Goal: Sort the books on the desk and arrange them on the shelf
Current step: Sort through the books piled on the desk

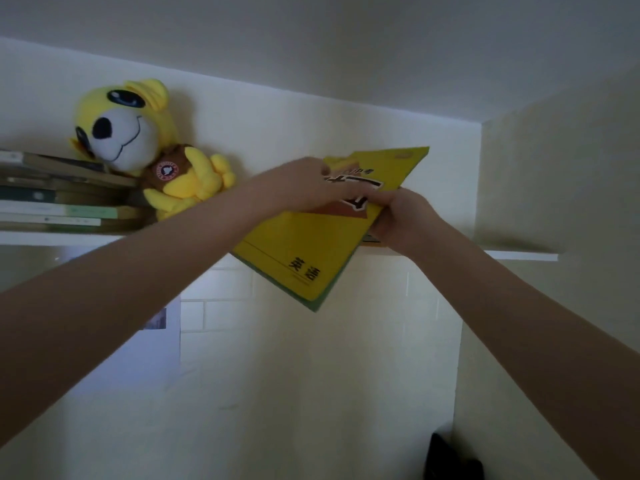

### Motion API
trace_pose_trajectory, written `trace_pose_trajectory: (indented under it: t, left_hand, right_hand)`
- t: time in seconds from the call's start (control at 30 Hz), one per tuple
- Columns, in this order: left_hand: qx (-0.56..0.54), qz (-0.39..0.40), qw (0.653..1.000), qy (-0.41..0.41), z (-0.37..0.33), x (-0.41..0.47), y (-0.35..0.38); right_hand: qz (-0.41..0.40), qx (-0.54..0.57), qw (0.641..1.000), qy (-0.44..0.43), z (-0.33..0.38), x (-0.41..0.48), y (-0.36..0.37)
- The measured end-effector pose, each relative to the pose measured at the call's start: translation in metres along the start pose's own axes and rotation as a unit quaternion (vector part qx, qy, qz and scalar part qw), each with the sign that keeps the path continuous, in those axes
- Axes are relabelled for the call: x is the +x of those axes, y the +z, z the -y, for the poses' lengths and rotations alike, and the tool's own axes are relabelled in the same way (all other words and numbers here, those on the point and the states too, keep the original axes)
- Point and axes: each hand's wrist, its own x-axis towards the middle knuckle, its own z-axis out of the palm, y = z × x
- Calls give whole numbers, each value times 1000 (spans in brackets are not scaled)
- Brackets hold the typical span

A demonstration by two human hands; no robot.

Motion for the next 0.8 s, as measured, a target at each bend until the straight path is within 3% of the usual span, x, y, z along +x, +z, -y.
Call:
trace_pose_trajectory:
  t: [0.1,0.23,0.37,0.53,0.8]
  left_hand:
    - [-35,-32,998,-50,25,5,-5]
    - [-180,-7,978,-102,51,3,16]
    - [-286,-110,949,-70,39,-6,37]
    - [-301,-136,944,10,4,-33,74]
    - [-404,-8,915,5,-29,-63,209]
  right_hand:
    - [21,-33,998,-41,7,-15,-22]
    - [52,-85,992,-72,15,-40,-54]
    - [53,-127,987,-87,16,-60,-87]
    - [-19,-160,983,-86,7,-89,-137]
    - [-154,-178,971,-32,-33,-163,-235]
